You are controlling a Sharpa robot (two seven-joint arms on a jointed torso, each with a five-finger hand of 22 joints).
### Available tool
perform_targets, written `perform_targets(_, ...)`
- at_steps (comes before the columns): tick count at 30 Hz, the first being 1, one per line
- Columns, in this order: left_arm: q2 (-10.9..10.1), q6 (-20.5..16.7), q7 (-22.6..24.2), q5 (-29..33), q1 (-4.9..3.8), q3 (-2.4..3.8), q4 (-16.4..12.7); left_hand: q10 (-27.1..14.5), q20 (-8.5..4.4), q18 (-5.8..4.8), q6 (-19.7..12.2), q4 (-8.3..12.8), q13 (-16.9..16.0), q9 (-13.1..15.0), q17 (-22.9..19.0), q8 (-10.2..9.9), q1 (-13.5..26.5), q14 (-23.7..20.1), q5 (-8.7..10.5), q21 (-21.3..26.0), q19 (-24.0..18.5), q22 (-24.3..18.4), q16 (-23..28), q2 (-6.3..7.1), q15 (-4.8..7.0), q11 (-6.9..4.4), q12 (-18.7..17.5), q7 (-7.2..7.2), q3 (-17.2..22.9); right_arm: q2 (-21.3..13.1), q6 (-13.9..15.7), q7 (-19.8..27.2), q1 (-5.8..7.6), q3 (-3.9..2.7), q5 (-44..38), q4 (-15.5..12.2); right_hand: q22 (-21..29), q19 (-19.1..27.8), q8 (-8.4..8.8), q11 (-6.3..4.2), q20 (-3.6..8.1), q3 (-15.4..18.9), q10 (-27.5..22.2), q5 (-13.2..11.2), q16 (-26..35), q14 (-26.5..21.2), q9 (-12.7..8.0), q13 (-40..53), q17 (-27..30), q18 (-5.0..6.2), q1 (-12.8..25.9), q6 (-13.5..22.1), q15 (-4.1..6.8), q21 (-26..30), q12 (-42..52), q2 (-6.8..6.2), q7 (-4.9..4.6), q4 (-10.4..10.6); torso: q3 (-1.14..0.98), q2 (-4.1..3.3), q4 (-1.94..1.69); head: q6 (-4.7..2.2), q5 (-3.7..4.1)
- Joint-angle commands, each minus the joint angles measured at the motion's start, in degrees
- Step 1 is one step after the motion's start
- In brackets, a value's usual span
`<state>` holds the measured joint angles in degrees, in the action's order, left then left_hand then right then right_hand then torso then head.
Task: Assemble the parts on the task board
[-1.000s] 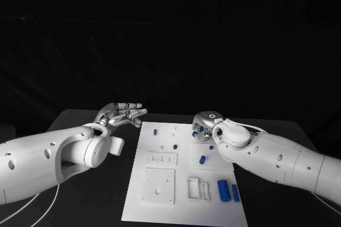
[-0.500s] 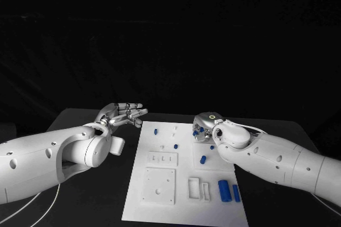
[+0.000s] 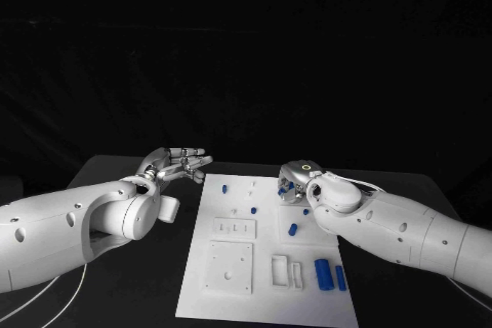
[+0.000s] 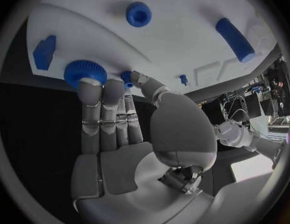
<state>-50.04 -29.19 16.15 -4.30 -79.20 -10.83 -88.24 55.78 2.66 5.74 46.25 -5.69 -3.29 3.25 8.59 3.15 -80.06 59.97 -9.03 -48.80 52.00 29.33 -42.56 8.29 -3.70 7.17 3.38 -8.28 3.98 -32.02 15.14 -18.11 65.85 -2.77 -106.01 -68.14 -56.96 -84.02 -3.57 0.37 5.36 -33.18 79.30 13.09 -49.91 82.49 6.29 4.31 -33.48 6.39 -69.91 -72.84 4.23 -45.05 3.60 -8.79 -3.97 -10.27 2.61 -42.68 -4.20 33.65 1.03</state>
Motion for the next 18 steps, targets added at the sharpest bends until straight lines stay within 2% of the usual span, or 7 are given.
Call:
perform_targets(1,0.2,0.4,0.1,-0.1,-0.23,0.06,0.1,-0.2,-0.16,0.63,-0.3,-0.2,-0.1,0.0,-0.1,0.2,-0.3,0.0,0.32,-0.3,-0.5,-0.1,0.3,0.15,0.26,-0.07,0.0,-0.12,0.0,-0.1,2.2,1.1,-0.18,0.11,0.6,-0.2,-0.7,-0.8,-0.24,-0.28,0.54,-1.1,0.9,0.6,-0.2,0.1,1.9,0.5,0.0,0.43,-0.1,-0.8,0.47,-0.6,0.1,0.83,0.23,-0.2,0.06,0.08,0.02,-0.17,-0.2)
perform_targets(7,0.1,0.1,0.0,-0.1,-0.23,0.06,0.2,-0.2,-0.13,0.57,-0.3,0.1,-0.1,0.0,-0.1,0.2,-0.3,-0.2,0.34,-0.4,-0.7,-0.1,0.3,-0.12,0.22,-0.07,0.0,-0.12,0.1,-0.6,4.5,1.0,-0.18,0.07,0.0,-1.4,-2.5,-0.7,-0.13,-0.47,0.82,-2.7,1.4,-0.7,-0.1,0.2,3.8,1.2,-0.3,0.1,0.5,-1.1,0.63,-0.6,0.1,0.71,0.36,-0.9,0.16,0.08,0.07,-0.53,-0.21)
perform_targets(12,0.1,0.0,-0.1,-0.1,-0.23,0.06,0.4,-0.2,-0.12,0.56,-0.2,0.2,-0.1,0.0,-0.1,0.2,-0.3,-0.3,0.37,-0.4,-0.8,-0.1,0.3,-0.1,0.22,-0.08,0.0,-0.11,0.1,-0.8,5.7,0.1,-0.14,-0.25,-0.8,-3.0,-3.3,-0.9,-0.13,-0.52,0.85,-2.9,1.6,-1.0,-0.1,0.2,4.3,1.3,-0.4,0.03,0.4,-1.2,0.67,-0.3,0.1,0.64,0.42,-1.0,0.29,0.18,0.14,-0.82,-0.23)
perform_targets(16,0.1,0.0,-0.1,-0.1,-0.24,0.06,0.5,-0.2,-0.12,0.56,-0.2,0.2,-0.1,0.0,-0.1,0.2,-0.3,-0.3,0.37,-0.4,-0.8,-0.1,0.3,-0.1,0.22,-0.08,0.0,-0.11,0.1,-0.4,6.2,-0.4,-0.1,-0.46,-1.2,-3.4,-3.7,-1.0,-0.14,-0.52,0.85,-3.0,1.6,-1.1,-0.1,0.2,4.4,1.3,-0.5,-0.01,0.4,-1.2,0.67,-0.1,0.1,0.59,0.43,-1.1,0.37,0.17,0.04,-1.07,-0.21)
perform_targets(18,0.2,0.0,-0.1,-0.1,-0.24,0.06,0.5,-0.2,-0.12,0.56,-0.2,0.2,-0.1,0.0,-0.1,0.2,-0.3,-0.3,0.37,-0.4,-0.8,-0.1,0.3,-0.1,0.22,-0.08,0.0,-0.11,0.1,0.0,6.4,-0.8,-0.09,-0.56,-1.5,-3.4,-3.9,-1.1,-0.14,-0.52,0.85,-3.0,1.7,-1.1,-0.1,0.2,4.4,1.3,-0.5,-0.06,0.4,-1.2,0.66,0.0,0.1,0.57,0.43,-1.1,0.34,0.06,-0.08,-1.21,-0.17)
